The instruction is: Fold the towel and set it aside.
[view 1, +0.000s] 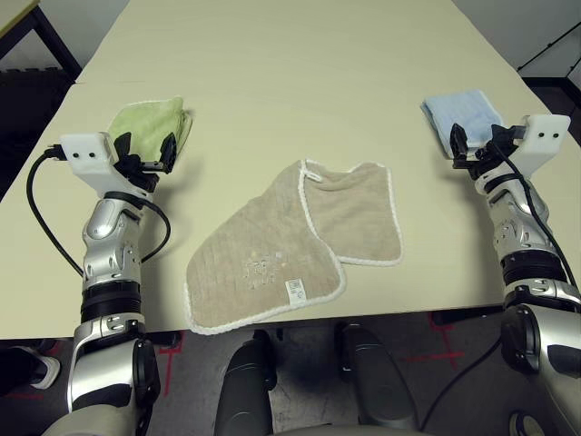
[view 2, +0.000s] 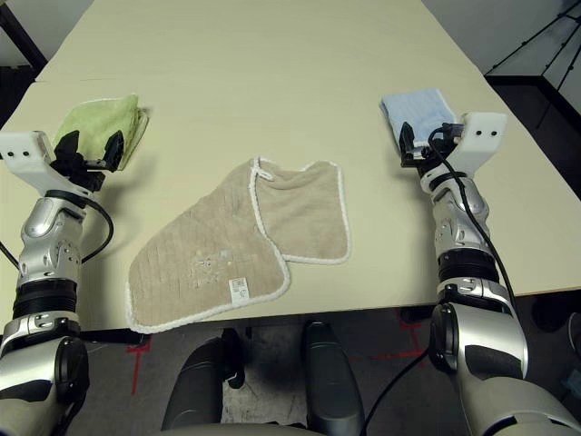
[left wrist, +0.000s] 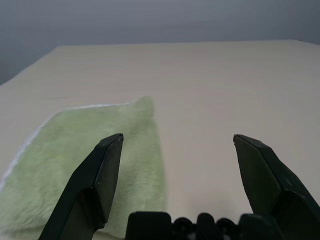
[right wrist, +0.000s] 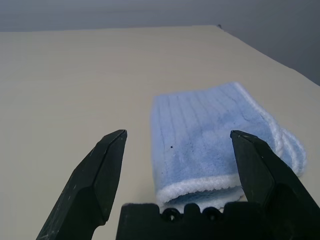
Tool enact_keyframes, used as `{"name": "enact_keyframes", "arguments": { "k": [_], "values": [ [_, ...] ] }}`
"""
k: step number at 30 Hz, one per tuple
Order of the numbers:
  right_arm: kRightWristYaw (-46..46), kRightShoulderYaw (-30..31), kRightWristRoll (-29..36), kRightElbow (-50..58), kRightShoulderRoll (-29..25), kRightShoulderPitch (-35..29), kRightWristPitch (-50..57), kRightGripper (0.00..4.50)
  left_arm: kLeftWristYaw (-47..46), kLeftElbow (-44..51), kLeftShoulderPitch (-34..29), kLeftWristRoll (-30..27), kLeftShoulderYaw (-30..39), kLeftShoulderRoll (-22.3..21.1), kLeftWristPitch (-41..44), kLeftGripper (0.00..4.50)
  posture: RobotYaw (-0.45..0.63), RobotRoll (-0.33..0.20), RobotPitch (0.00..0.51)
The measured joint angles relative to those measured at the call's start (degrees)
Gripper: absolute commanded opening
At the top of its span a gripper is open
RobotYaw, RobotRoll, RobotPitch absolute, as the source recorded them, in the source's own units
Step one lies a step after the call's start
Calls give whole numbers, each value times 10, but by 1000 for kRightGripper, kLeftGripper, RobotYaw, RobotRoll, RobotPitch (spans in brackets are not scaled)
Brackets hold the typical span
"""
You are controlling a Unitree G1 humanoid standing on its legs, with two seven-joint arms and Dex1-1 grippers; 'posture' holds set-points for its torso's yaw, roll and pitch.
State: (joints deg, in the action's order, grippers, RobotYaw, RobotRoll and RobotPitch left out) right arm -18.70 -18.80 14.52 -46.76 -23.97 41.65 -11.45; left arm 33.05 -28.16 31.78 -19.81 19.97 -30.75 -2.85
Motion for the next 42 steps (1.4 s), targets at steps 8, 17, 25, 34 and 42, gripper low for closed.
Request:
{"name": "enact_keyframes", "arguments": {
  "k": [8,17,25,34,42],
  "values": [
    [-13,3,-1,-7,-1,10,0,4500,229,0,14,-35,-56,-65,73,4460,-133,0,156],
    [-39,16,-7,-19,-5,30,2,4500,378,-21,37,-9,-124,-109,82,4460,-138,0,162],
    [-90,35,-20,-30,-30,47,20,4500,437,-21,43,12,-157,-121,74,4460,-152,0,162],
    [-197,48,7,-31,-53,101,211,4500,439,-11,48,17,-158,-121,49,4460,-145,0,167],
    [-292,101,-3,-55,-76,168,394,4500,435,29,38,16,-158,-115,50,4460,-134,0,168]
  ]
}}
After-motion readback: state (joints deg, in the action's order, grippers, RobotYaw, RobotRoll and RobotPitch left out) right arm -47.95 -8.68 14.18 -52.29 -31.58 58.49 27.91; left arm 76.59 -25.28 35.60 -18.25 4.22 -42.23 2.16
